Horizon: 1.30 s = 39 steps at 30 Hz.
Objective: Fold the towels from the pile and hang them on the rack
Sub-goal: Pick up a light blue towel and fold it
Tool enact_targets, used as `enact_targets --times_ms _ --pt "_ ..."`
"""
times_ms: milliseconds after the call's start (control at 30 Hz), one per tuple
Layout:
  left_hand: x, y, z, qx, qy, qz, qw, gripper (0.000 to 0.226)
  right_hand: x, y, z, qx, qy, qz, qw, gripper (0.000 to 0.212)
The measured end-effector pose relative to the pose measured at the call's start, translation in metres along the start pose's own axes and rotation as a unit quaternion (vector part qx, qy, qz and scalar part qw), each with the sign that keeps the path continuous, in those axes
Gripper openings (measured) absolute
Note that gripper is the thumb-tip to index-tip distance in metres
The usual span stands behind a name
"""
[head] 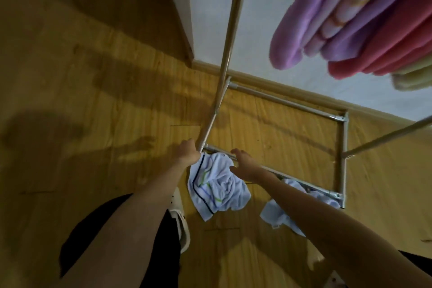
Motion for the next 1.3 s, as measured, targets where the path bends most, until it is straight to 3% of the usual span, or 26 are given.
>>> enact_targets --times_ms 233,467,800,1000,1133,1200,1300 --pt "0.066 -0.036 -0.057 -0.074 0.046 -0.022 0.996 0.049 0.079 -0.049 0.011 -0.035 -0.003 -0.043 0.998 0.062" --pt "0.123 -0.099 -0.085 -0.208 0.077 -0.064 0.973 0.061 0.133 -0.069 0.029 -0.063 -0.008 -0.065 0.996 0.060" --pt "0.133 -0.139 -0.094 -0.213 0.132 -0.084 0.964 0.043 0.160 -0.076 0.029 -0.071 0.008 -0.074 0.995 0.054" --pt "0.143 -0.148 -0.098 -0.215 0.128 -0.100 0.963 0.048 0.168 -0.077 0.026 -0.078 0.025 -0.067 0.994 0.050" --pt "0.135 -0.130 -0.090 -0.154 0.105 -0.043 0.981 0.025 0.171 -0.072 0.024 -0.074 0.027 -0.056 0.995 0.052" --pt "0.132 -0.121 -0.081 -0.195 0.079 -0.033 0.977 0.010 0.169 -0.067 0.022 -0.066 0.027 -0.050 0.996 0.055" --pt "0.124 -0.111 -0.070 -0.290 0.052 -0.057 0.954 0.011 0.162 -0.057 0.017 -0.058 0.023 -0.050 0.997 0.058"
Point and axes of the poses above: each hand's wrist, its own x-axis towards the middle knuckle, its own y-axis out of the back of the hand, z = x × y, the point moved 10 cm from there along x, towards the middle knuckle, and after that the axes turned 6 degrees about -z, right-handed, at the moved point
